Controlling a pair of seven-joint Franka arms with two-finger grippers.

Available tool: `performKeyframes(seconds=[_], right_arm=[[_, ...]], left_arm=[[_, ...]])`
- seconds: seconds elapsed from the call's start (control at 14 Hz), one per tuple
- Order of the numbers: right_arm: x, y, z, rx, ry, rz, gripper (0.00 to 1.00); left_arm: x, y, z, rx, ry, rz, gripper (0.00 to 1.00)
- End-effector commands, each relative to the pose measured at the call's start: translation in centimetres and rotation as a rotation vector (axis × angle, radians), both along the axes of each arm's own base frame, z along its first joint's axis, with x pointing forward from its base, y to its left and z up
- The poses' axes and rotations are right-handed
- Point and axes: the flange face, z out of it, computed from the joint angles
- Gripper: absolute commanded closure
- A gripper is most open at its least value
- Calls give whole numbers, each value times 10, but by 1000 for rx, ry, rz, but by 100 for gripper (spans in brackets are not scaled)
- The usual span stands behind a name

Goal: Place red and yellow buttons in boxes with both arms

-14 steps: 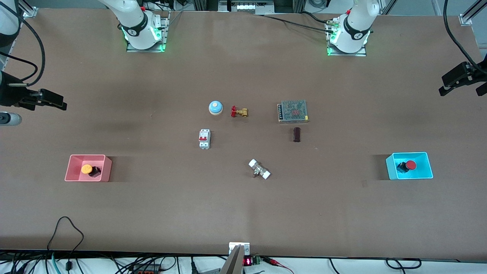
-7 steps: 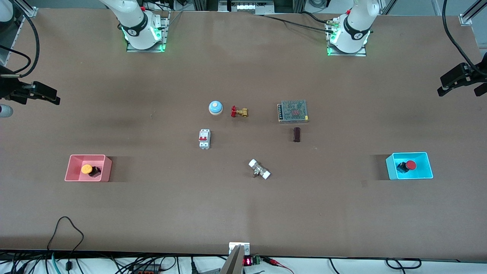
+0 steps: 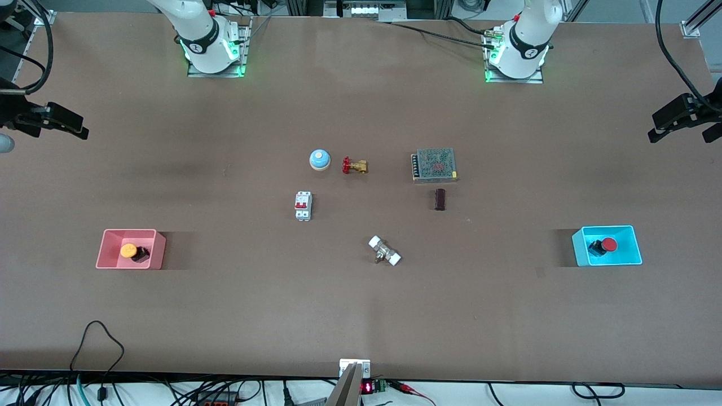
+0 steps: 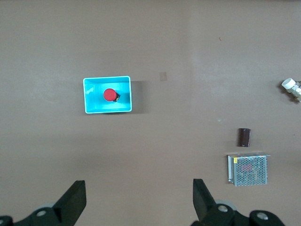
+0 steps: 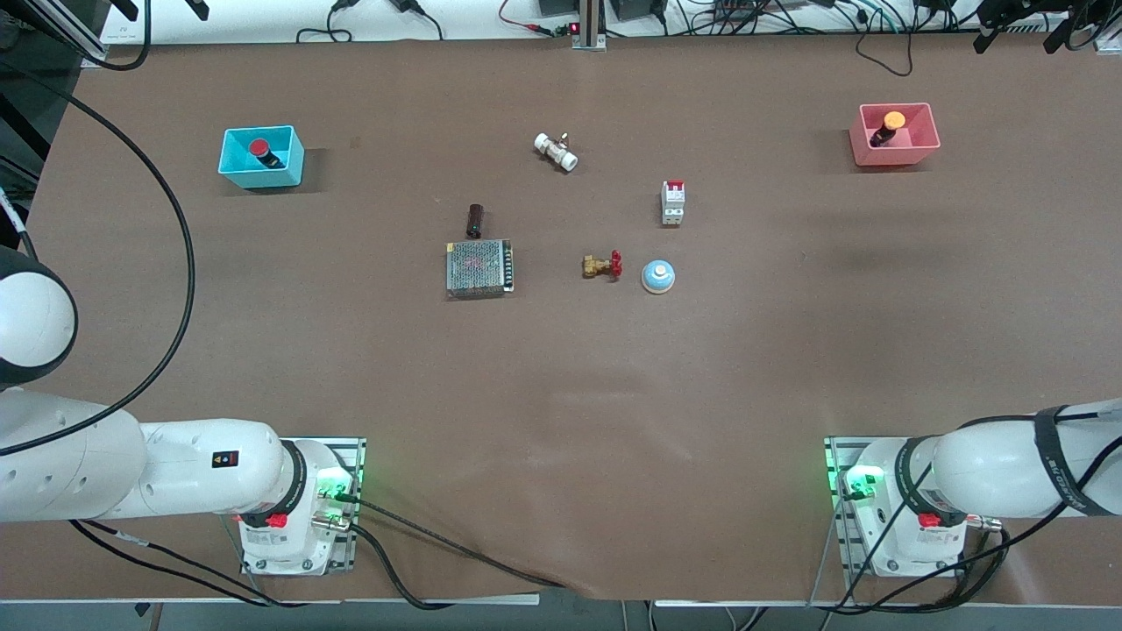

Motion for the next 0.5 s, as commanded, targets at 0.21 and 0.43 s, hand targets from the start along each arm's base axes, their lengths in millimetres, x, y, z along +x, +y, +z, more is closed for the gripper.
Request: performKeyframes(seconds=[0.21, 0.43], right_arm=[[-5, -2, 5, -10, -24, -7, 0], [-5, -3, 6, -14, -22, 0, 0]], left_arm=[[-7, -1, 3, -12, -2, 4, 0], [-7, -1, 3, -12, -2, 5, 0]])
